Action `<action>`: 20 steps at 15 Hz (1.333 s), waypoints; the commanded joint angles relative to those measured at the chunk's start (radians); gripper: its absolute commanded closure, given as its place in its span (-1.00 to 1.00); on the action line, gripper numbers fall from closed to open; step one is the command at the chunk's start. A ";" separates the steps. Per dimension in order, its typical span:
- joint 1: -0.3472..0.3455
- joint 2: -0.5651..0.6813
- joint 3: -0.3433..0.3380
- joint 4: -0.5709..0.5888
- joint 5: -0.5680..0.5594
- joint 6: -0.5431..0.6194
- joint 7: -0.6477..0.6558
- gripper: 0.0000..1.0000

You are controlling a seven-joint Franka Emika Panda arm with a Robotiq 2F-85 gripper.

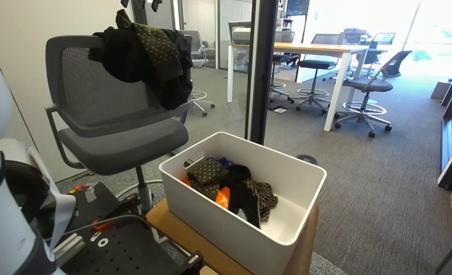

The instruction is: Put one sock on the backrest of the chair

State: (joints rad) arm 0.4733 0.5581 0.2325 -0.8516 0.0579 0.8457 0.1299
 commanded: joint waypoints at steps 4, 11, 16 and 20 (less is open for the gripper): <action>-0.041 -0.117 -0.073 0.009 -0.204 -0.010 -0.090 -1.00; -0.180 -0.395 -0.140 -0.323 -0.255 0.170 -0.115 -1.00; -0.239 -0.532 -0.159 -0.570 -0.199 0.306 -0.066 -1.00; -0.264 -0.652 -0.175 -0.781 -0.133 0.426 0.014 -1.00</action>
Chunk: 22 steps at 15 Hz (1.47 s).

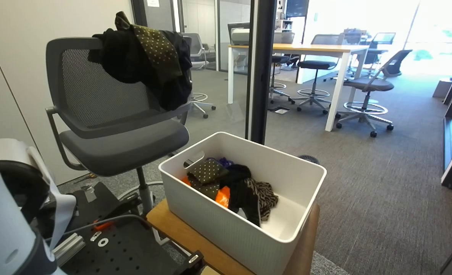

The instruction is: Put one sock on the backrest of the chair

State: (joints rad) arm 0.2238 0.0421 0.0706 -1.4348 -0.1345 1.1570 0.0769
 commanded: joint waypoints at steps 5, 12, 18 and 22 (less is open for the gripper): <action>-0.090 -0.309 0.001 -0.460 0.144 0.267 0.104 -1.00; -0.138 -0.619 -0.026 -0.856 0.141 0.449 -0.026 -1.00; -0.160 -0.940 -0.093 -1.183 0.129 0.534 -0.143 -1.00; -0.180 -1.101 -0.119 -1.282 0.086 0.480 -0.192 -1.00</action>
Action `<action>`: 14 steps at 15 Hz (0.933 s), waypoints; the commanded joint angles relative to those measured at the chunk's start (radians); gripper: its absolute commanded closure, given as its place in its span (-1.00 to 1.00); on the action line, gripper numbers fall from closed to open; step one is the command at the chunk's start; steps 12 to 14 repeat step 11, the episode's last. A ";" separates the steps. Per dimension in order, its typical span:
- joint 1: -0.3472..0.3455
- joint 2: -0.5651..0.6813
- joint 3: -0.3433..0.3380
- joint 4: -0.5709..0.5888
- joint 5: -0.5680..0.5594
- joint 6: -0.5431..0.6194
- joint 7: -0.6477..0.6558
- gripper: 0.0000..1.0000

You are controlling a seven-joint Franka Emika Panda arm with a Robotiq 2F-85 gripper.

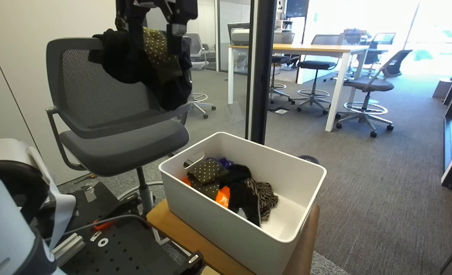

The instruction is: Put one sock on the backrest of the chair

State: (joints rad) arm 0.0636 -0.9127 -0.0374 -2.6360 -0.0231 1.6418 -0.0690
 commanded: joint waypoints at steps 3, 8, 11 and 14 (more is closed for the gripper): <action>-0.023 -0.206 -0.020 -0.100 -0.041 -0.024 -0.066 -1.00; -0.018 -0.199 -0.013 -0.094 -0.034 -0.021 -0.049 -1.00; -0.018 -0.204 -0.015 -0.094 -0.034 -0.021 -0.049 -1.00; -0.018 -0.204 -0.015 -0.094 -0.034 -0.021 -0.049 -1.00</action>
